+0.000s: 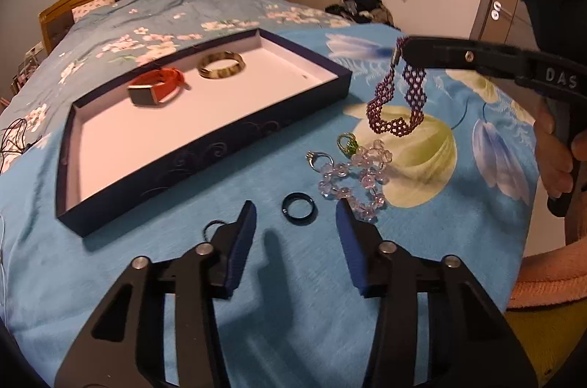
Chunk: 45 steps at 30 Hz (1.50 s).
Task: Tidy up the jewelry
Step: 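Grasp the purple beaded bracelet with the right tool while the left tool grasps the black ring, then lower the black ring into the box with the left tool while the right tool places the purple bracelet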
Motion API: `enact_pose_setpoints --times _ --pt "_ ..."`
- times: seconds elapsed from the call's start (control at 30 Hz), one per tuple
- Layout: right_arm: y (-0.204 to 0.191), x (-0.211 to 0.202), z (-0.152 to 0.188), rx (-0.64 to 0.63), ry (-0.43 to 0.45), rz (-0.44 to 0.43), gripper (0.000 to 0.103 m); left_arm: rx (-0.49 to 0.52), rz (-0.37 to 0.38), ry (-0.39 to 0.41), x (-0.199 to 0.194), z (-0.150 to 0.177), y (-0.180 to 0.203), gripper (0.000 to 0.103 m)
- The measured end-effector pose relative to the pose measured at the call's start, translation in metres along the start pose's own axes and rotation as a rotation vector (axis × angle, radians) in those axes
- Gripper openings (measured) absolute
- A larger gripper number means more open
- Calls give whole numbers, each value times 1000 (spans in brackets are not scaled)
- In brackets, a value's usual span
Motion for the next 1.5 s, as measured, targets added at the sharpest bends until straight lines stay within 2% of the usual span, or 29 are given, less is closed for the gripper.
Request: enact_pose_setpoints --times 0.17,0.27,0.37,0.6,0.87,1.23,1.5 --pt "2 4 2 6 -6 -8 1 -4 6 -54 17 2 1 35" --pt "2 6 3 10 -10 -15 1 -3 0 -60 20 1 0 32" --pt "2 9 3 10 -10 -22 1 -8 -11 -60 20 0 -3 23" --pt "2 8 -4 4 4 -24 1 -19 -9 -41 15 -2 -4 23" --pt "-1 11 -21 -16 27 -34 1 -45 -26 37 -9 -20 -14 23" --pt "-5 29 -51 -22 50 -55 1 -93 -92 123 -36 -49 -54 23" --pt "1 55 -65 -14 34 -39 1 -121 -123 128 -34 -62 -79 23"
Point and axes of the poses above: each gripper's, at about its wrist camera, not at the fingertips, and x roughly the way its jaws point, y to its right, z to its underside, the point moved 10 cm from there along x, roughly the way its jaws point, and after that the axes turned 6 degrees about z, right-handed, at the moved point
